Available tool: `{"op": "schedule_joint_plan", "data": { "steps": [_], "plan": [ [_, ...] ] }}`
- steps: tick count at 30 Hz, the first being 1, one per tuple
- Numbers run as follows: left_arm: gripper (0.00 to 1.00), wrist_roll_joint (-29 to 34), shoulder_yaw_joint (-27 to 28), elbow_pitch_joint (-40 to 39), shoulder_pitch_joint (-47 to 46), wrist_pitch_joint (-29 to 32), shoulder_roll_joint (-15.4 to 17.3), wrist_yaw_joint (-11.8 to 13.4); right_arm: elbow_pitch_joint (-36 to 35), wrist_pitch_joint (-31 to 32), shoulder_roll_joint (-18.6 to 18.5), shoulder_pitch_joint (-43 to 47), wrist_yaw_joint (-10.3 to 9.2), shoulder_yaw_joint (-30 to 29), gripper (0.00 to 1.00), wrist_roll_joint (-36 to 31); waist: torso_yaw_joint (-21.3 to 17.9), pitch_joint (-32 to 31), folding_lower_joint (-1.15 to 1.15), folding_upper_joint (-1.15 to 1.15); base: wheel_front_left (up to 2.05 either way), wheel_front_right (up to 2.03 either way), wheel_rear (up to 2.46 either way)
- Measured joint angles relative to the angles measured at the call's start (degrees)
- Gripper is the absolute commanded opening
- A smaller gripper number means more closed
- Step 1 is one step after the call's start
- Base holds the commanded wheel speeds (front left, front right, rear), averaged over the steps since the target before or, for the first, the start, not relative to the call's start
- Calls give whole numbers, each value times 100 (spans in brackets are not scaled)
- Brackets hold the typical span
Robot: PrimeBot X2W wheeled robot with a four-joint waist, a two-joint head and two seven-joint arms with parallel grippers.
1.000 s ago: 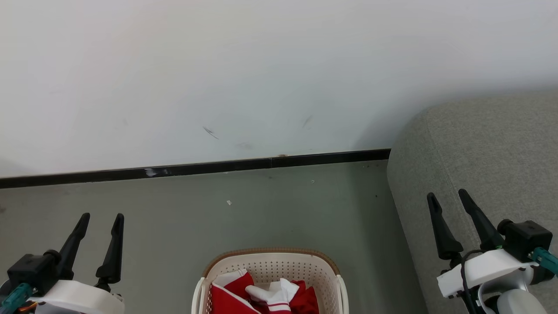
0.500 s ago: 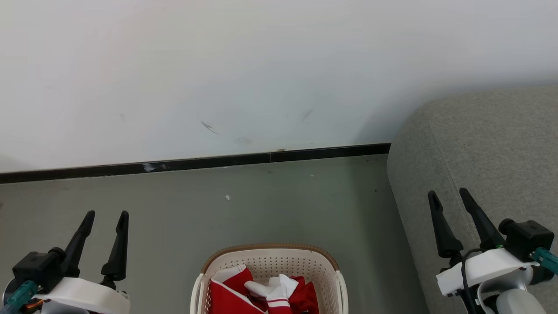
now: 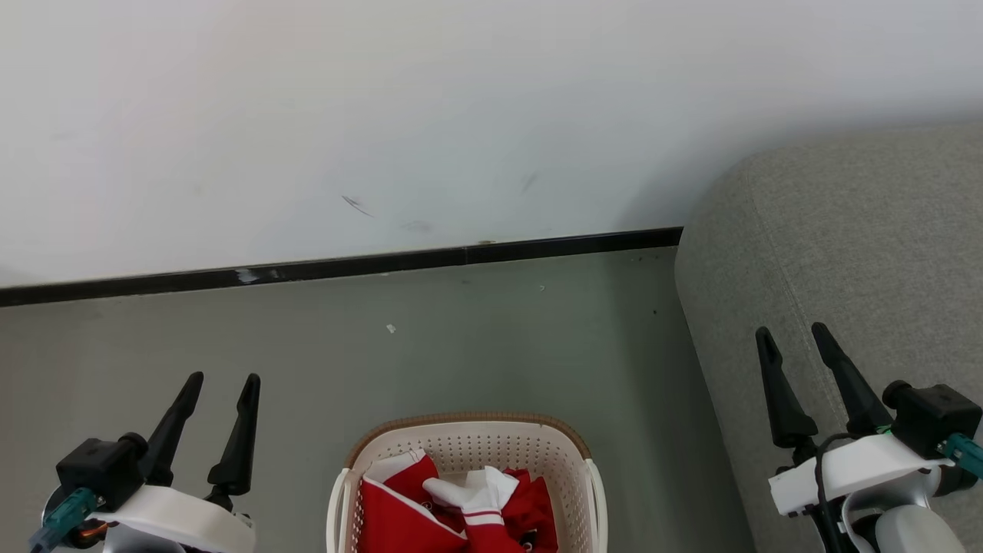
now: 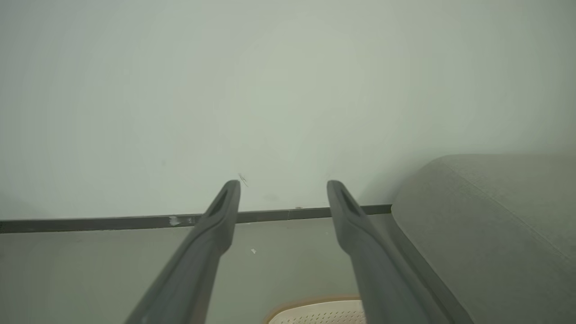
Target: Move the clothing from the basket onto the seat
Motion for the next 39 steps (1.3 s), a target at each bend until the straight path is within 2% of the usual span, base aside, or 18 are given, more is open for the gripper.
{"op": "schedule_joint_plan", "data": {
  "steps": [16,30,39],
  "plan": [
    [100,-172,-320,225,-270,11,57,-51,-246,0,75,-13,1,13,100,-10,-202,543,0,0,0,0,0],
    [100,-324,-1092,261,-599,171,114,-52,-530,0,80,-249,1,189,100,58,-474,1194,0,0,0,0,0],
    [100,-634,-1293,391,-808,326,207,-52,-677,0,79,-514,0,309,100,151,-612,1630,0,0,0,0,0]
  ]
}}
